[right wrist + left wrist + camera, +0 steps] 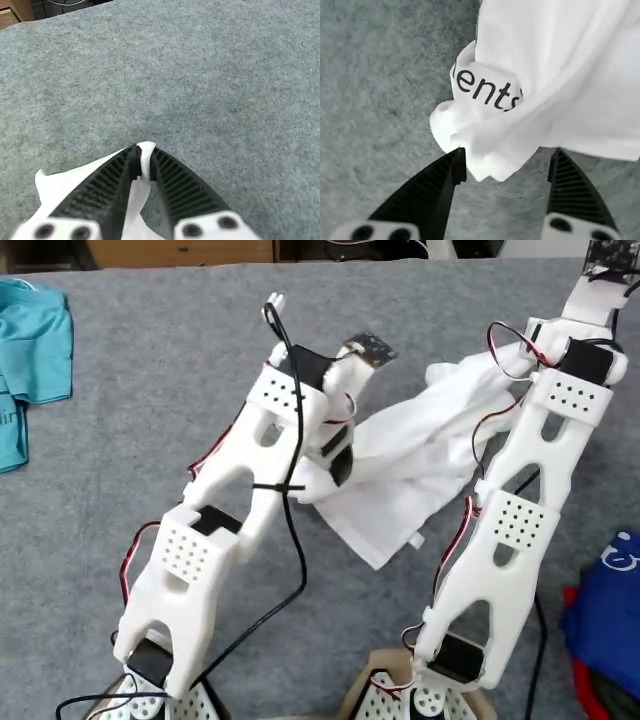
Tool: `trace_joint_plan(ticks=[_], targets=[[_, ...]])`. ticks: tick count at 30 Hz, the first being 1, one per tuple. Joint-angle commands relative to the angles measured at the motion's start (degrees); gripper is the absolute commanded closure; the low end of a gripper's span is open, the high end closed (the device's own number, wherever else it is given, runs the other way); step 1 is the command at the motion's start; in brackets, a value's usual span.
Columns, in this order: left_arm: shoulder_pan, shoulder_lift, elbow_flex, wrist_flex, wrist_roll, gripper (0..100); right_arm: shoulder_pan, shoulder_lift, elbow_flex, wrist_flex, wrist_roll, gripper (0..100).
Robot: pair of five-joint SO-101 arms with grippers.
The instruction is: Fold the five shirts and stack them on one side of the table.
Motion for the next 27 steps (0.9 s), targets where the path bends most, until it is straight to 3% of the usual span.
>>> trace_joint_plan(ticks=[1, 4, 7, 18, 27], targets=[[-1.58, -4.09, -2.2, 0.44, -11.08, 73, -0.22, -0.84, -1.98, -0.97, 0.62, 99.3], [-2.11, -2.15, -2.55, 0.44, -19.87, 73, -0.22, -0.84, -1.98, -0.97, 0.62, 99.3], [-1.93, 1.01, -2.81, 0.44, -23.56, 73, -0.22, -0.84, -1.98, -1.05, 0.62, 99.3], [-1.41, 8.04, -11.69, 0.35, -23.91, 73, -0.22, -0.84, -1.98, -1.14, 0.62, 99.3], [-1.32, 14.37, -20.4, 0.35, -24.09, 83, -0.22, -0.84, -1.98, -1.14, 0.62, 99.3]])
